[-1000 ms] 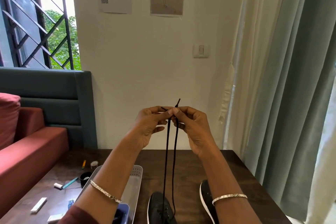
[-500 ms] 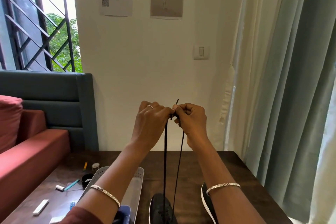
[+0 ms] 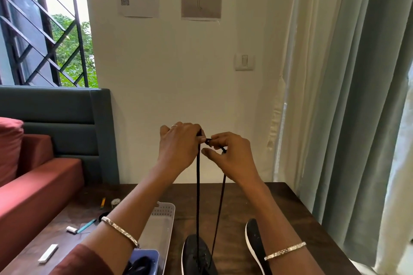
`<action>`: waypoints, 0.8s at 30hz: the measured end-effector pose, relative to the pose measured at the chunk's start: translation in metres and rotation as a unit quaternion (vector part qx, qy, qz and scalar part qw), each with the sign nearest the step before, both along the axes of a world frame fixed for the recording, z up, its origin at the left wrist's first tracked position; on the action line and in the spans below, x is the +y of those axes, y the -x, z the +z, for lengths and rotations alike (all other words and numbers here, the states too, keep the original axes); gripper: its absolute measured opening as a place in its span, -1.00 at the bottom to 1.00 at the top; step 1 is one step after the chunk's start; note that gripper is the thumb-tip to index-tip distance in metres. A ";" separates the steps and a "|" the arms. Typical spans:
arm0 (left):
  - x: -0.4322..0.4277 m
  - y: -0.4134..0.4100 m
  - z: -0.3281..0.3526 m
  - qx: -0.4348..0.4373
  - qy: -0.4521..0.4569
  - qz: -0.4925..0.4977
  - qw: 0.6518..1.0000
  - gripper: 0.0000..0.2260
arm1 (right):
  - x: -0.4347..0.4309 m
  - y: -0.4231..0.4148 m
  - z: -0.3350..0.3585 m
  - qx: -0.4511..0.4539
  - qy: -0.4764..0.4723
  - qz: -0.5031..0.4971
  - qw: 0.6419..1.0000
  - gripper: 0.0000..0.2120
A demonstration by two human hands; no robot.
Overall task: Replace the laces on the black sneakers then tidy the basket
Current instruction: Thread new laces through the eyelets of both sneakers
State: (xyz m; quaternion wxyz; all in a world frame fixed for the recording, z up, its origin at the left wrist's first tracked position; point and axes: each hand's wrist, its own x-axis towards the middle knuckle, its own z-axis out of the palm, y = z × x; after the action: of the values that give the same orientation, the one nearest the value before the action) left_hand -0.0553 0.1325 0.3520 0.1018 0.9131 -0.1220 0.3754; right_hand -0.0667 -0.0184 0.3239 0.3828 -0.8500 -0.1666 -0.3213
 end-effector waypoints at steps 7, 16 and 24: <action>0.017 -0.010 0.017 0.236 0.252 -0.188 0.919 -0.91 | -0.001 -0.001 0.004 0.042 -0.072 0.074 0.994 -0.85; 0.023 -0.002 -0.028 0.319 0.688 -0.361 0.543 -0.88 | 0.004 -0.004 -0.014 0.264 -0.536 0.249 0.762 -0.72; 0.036 -0.026 -0.074 0.263 0.385 -0.256 0.847 -0.87 | -0.021 -0.014 -0.036 0.212 -0.563 0.201 0.773 -0.73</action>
State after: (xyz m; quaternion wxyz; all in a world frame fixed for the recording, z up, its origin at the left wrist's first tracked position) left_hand -0.0295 0.1683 0.2782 0.5661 0.8015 -0.1656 0.0986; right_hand -0.0527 -0.0390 0.2881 0.8745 -0.4761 -0.0376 -0.0847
